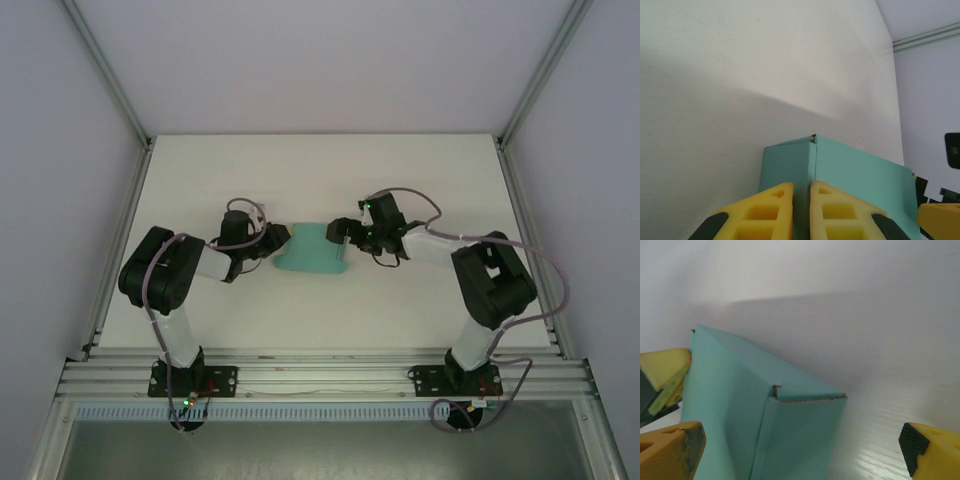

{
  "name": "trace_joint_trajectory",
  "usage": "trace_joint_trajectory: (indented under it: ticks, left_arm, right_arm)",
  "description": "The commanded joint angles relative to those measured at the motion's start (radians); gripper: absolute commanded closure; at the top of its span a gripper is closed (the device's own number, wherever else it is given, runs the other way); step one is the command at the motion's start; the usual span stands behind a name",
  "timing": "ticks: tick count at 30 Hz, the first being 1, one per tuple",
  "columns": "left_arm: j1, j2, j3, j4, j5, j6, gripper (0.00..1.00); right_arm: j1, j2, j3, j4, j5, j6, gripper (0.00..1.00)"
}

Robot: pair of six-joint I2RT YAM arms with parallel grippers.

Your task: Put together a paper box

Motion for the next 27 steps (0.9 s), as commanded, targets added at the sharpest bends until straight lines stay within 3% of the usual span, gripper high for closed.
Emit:
trace_joint_trajectory:
  ticks: [1, 4, 9, 12, 13, 17, 19, 23, 25, 27]
  left_arm:
    - [0.005, 0.045, -0.033, -0.036, 0.002, -0.012, 0.85]
    - [0.006, 0.041, -0.038, -0.014, 0.007, -0.02, 0.83]
    - [0.006, 0.007, -0.022, -0.068, -0.015, 0.021, 0.79]
    - [0.004, -0.033, -0.01, -0.071, -0.016, 0.04, 0.7]
    - [0.004, -0.048, -0.006, -0.072, -0.02, 0.05, 0.61]
    - [-0.01, -0.173, 0.015, -0.124, -0.073, 0.176, 0.01]
    - [-0.041, -0.255, 0.032, -0.209, -0.183, 0.278, 0.0]
    - [-0.179, -0.405, 0.053, -0.322, -0.363, 0.672, 0.0]
    - [-0.223, -0.46, 0.048, -0.332, -0.362, 0.82, 0.0]
    - [-0.24, -0.51, 0.025, -0.31, -0.273, 0.946, 0.0]
  right_arm:
    - [-0.015, 0.033, 0.023, 0.063, -0.135, 0.065, 0.0]
    - [-0.015, 0.073, 0.021, 0.148, -0.211, 0.123, 0.03]
    - [-0.017, 0.119, 0.013, 0.384, -0.345, 0.289, 0.31]
    - [-0.018, 0.077, 0.009, 0.388, -0.35, 0.294, 0.39]
    - [-0.018, 0.058, 0.009, 0.364, -0.342, 0.286, 0.4]
    - [-0.02, -0.012, 0.033, 0.2, -0.287, 0.273, 0.45]
    - [-0.029, -0.035, 0.055, 0.117, -0.271, 0.306, 0.46]
    - [-0.084, -0.064, 0.13, -0.087, -0.33, 0.45, 0.55]
    - [-0.106, -0.084, 0.128, -0.098, -0.376, 0.51, 0.59]
    - [-0.129, -0.099, 0.141, -0.163, -0.411, 0.55, 0.6]
